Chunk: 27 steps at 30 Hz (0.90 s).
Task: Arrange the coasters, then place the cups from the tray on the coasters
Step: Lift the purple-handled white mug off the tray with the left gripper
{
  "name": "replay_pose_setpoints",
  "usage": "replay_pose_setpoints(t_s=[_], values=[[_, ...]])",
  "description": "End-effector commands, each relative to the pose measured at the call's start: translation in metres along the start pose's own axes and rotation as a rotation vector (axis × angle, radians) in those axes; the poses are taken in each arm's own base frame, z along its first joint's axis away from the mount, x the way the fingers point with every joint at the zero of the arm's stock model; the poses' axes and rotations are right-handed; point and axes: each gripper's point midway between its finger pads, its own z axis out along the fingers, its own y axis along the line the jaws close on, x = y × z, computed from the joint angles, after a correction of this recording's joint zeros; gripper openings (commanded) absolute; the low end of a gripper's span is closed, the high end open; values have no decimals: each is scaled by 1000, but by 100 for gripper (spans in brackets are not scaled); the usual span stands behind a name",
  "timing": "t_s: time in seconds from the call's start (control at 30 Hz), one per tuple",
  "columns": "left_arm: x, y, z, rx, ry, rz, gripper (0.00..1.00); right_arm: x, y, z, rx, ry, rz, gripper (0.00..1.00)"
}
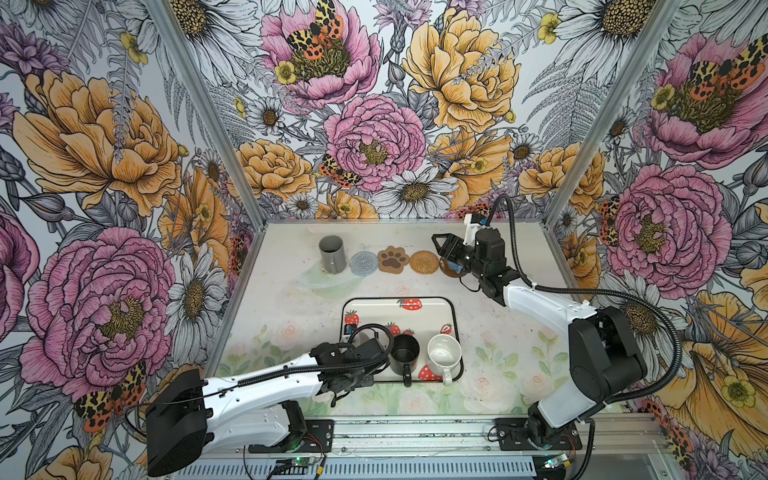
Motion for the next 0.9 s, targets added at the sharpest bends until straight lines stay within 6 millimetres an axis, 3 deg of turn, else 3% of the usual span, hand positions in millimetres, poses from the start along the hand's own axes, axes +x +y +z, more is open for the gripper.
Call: replay_pose_setpoints(t_s=[0.0,0.87], values=[[-7,-3,-4,16,-36,-6,0,-8,9,4,-23,-10,6,63],[-37,-26,-33,68,-106,72,0,-11,4,0,-15,-9,12,63]])
